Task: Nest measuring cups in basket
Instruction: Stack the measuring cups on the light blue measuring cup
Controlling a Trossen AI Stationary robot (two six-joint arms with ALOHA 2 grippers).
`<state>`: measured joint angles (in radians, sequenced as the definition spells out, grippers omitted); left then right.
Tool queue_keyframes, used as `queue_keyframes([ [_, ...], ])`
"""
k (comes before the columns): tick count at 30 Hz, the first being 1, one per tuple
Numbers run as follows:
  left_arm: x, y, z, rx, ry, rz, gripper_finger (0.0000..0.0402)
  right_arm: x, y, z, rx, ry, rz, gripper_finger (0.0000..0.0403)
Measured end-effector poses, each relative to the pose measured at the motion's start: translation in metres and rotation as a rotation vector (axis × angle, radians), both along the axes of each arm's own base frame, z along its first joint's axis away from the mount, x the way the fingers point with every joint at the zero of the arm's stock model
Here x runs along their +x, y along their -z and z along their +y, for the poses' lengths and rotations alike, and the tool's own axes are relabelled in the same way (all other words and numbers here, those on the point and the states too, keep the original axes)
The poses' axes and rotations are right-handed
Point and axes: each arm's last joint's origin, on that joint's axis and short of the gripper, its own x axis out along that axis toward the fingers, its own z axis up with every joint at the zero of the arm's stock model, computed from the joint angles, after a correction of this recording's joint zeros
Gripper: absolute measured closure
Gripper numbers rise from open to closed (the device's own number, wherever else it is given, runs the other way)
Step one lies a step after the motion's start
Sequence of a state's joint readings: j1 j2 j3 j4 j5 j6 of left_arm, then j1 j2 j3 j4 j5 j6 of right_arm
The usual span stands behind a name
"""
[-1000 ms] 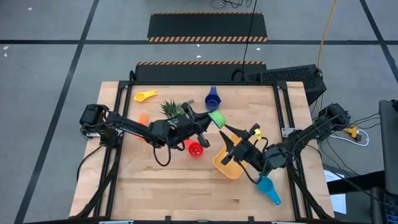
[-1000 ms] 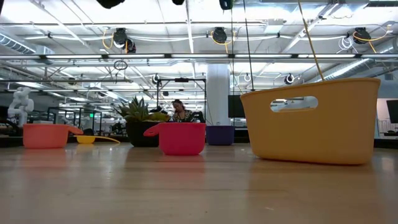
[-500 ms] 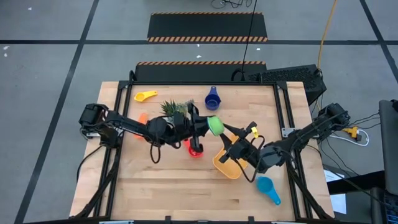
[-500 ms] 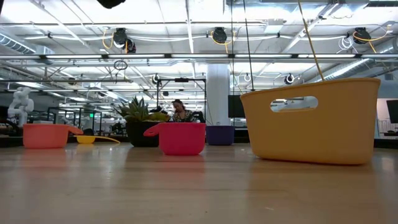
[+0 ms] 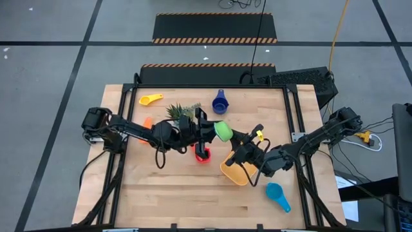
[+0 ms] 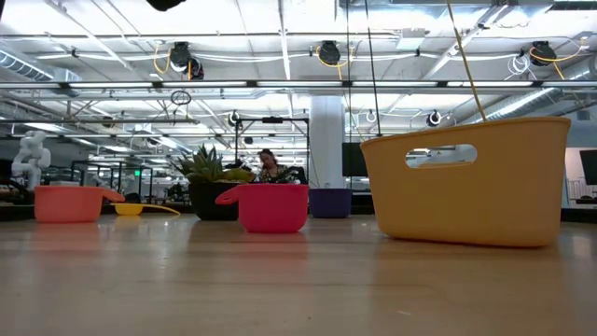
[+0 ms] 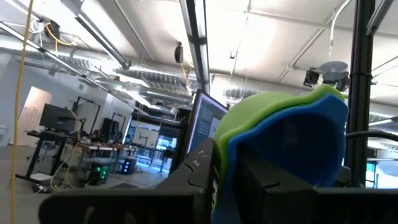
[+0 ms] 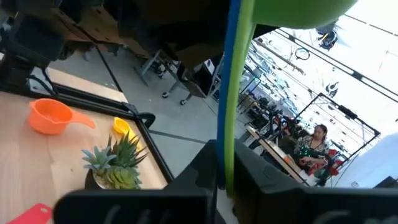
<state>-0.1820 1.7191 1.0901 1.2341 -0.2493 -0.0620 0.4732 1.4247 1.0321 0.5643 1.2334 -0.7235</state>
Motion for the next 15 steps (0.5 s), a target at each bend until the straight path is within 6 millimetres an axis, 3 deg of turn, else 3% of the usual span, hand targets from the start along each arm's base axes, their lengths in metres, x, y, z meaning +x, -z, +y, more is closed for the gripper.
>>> queue_keyframes([
  [8,0.001,0.001,0.001,0.068,-0.030,0.020,0.0360,-0.002,0.004,0.006,-0.022,-0.025,0.041,0.0400],
  [15,0.005,0.008,-0.004,0.149,0.086,0.090,0.0302,-0.008,0.002,0.012,-0.003,0.022,0.024,0.0402],
])
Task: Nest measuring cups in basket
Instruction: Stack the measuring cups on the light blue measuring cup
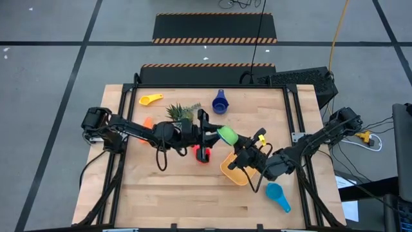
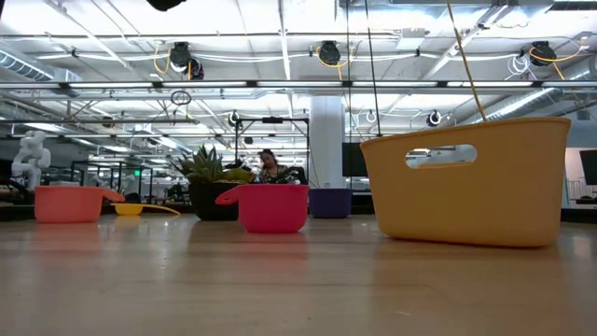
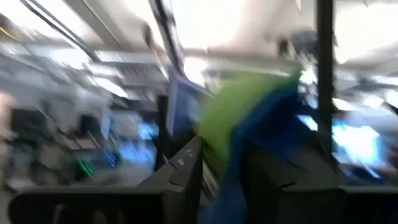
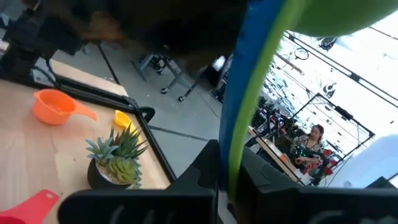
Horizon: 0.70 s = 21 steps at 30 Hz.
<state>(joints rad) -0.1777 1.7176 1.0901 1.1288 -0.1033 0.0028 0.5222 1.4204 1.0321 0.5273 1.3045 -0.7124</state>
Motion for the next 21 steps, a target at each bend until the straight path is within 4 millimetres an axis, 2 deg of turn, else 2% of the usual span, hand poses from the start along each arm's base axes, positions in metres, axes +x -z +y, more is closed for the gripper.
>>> queue_keyframes([
  [4,0.004,0.011,-0.005,0.003,0.072,0.121,0.0275,-0.003,-0.002,0.004,0.005,0.000,-0.012,0.0402],
  [10,0.003,0.012,-0.012,0.029,0.099,0.139,0.0255,-0.008,-0.003,0.010,0.004,0.016,-0.007,0.0402],
  [16,-0.012,0.000,-0.025,0.168,0.228,0.208,0.0258,-0.035,-0.016,0.025,0.048,0.131,-0.030,0.0403],
  [21,-0.030,-0.023,-0.024,0.236,0.184,0.190,0.0276,-0.054,-0.023,0.040,0.075,0.051,-0.054,0.0403],
])
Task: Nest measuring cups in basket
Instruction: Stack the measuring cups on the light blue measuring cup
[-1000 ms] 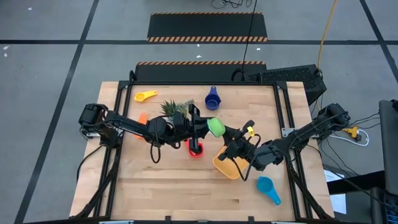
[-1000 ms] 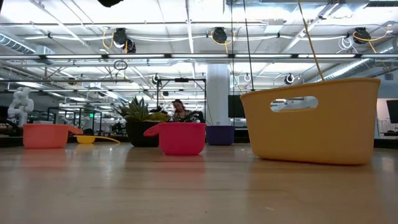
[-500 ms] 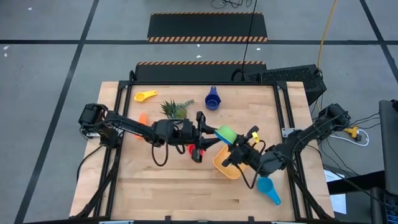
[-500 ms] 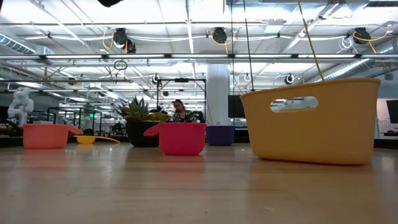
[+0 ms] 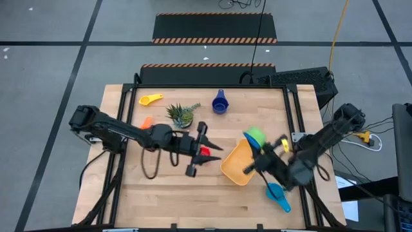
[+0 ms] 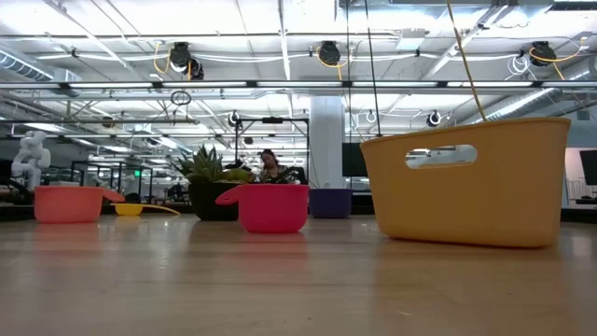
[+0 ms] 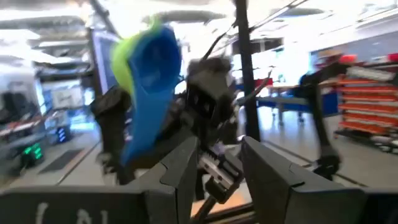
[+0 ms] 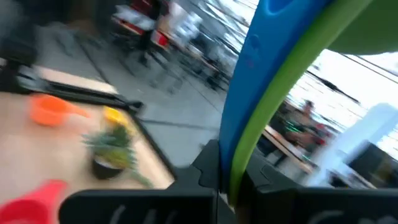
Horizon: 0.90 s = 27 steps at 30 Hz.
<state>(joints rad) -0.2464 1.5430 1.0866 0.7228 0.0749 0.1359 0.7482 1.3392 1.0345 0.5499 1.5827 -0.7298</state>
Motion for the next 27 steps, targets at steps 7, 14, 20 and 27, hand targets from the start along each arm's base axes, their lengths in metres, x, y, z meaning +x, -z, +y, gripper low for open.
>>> queue_keyframes([
  [7,-0.027,-0.023,0.004,0.078,-0.033,0.035,0.0301,-0.013,0.013,0.012,0.082,-0.094,-0.088,0.0403],
  [14,-0.046,-0.036,0.010,0.109,-0.059,0.078,0.0309,-0.023,0.052,0.004,0.283,-0.415,-0.192,0.0403],
  [20,-0.051,-0.037,0.009,0.115,-0.052,0.102,0.0309,-0.019,0.075,-0.024,0.573,-0.589,-0.058,0.0403],
  [27,-0.050,-0.032,0.010,0.120,-0.075,0.155,0.0309,-0.020,0.073,-0.056,0.903,-0.642,0.228,0.0403],
])
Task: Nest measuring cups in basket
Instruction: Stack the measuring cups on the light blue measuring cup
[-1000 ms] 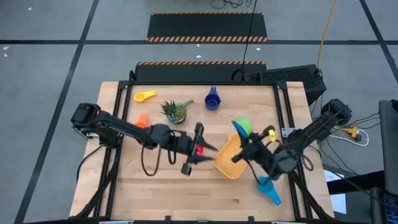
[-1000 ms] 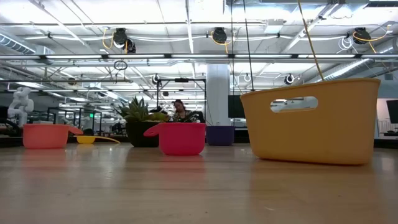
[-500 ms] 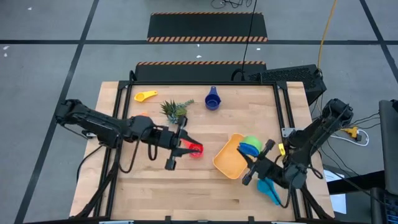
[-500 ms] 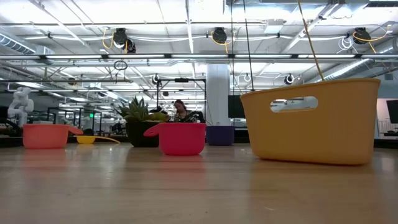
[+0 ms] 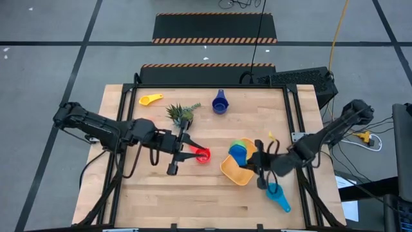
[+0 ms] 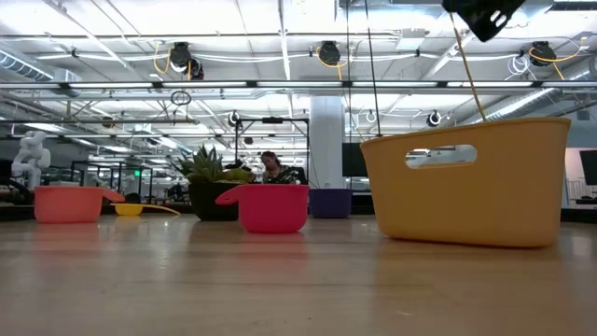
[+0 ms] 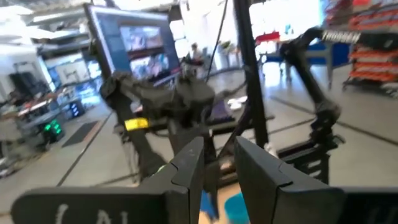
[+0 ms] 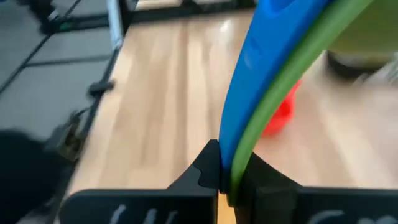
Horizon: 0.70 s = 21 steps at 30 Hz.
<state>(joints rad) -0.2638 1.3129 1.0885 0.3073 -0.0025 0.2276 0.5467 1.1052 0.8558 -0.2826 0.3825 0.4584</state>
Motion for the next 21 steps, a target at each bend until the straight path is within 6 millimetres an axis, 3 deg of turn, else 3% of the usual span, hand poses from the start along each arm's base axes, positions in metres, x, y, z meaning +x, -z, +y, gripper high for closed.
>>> queue_keyframes([
  [5,0.001,0.006,0.002,0.013,-0.055,0.059,0.0309,-0.008,0.000,-0.005,0.250,-0.099,0.231,0.0403],
  [14,0.001,0.010,0.002,0.028,-0.061,0.097,0.0309,-0.027,0.039,0.047,0.722,-0.204,0.570,0.0403],
  [21,0.001,0.012,0.002,0.033,-0.060,0.114,0.0309,-0.058,0.053,0.067,0.822,-0.128,0.640,0.0403],
])
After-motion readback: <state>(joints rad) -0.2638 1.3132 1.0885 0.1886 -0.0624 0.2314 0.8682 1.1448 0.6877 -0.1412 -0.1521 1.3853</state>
